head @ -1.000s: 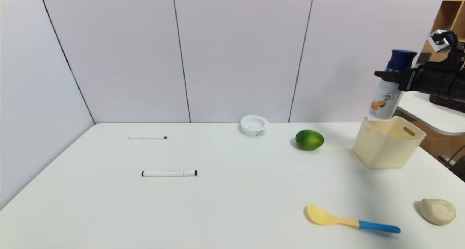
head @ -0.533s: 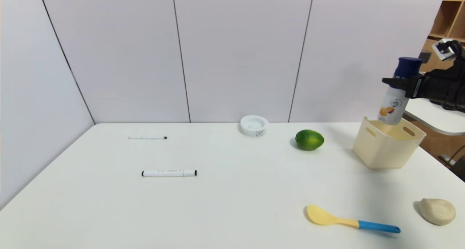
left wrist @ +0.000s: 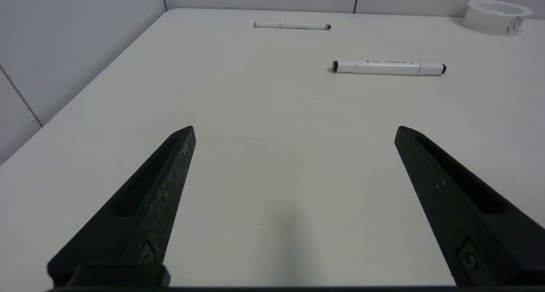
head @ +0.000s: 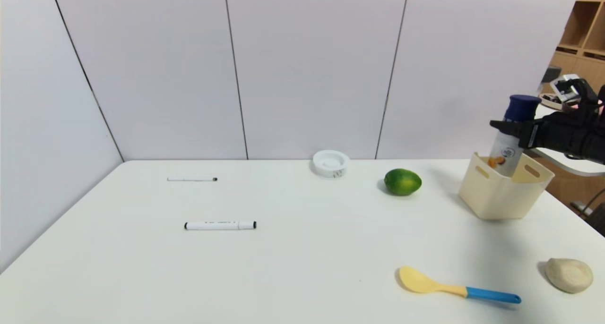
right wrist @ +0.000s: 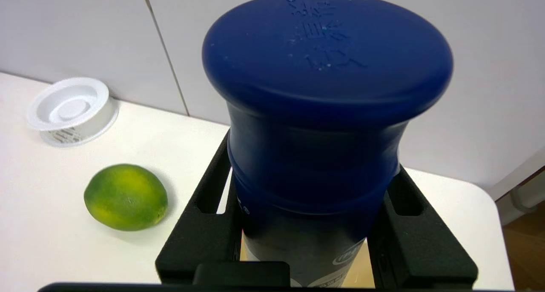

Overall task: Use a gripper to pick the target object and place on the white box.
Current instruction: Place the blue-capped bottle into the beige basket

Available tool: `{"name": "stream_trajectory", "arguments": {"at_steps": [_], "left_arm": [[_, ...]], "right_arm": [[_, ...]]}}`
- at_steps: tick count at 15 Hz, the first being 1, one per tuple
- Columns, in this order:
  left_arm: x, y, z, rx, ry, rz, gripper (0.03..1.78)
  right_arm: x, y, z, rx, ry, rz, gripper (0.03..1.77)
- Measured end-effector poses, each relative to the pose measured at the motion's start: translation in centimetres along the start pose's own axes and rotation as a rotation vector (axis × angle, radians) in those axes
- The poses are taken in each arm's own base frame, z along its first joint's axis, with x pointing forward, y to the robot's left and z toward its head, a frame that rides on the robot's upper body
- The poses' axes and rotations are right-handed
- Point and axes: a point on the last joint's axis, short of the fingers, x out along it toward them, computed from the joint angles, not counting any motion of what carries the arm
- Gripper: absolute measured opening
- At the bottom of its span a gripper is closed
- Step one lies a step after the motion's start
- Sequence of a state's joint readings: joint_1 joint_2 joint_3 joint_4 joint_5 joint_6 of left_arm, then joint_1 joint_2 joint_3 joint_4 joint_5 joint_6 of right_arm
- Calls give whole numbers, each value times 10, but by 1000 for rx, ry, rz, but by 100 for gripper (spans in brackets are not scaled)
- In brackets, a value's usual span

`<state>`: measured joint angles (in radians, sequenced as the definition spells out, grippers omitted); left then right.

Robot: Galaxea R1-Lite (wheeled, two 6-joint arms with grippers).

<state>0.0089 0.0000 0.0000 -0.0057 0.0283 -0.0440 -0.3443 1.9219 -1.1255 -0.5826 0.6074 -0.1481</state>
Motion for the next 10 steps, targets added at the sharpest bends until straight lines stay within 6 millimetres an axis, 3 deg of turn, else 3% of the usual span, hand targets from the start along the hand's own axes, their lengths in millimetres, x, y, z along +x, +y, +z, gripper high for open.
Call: {"name": "stream_trajectory", "arguments": {"at_steps": [10], "left_arm": [[0, 0, 0, 0, 0, 0, 169]], "right_arm": [[14, -7, -22, 2, 20, 2, 78]]}}
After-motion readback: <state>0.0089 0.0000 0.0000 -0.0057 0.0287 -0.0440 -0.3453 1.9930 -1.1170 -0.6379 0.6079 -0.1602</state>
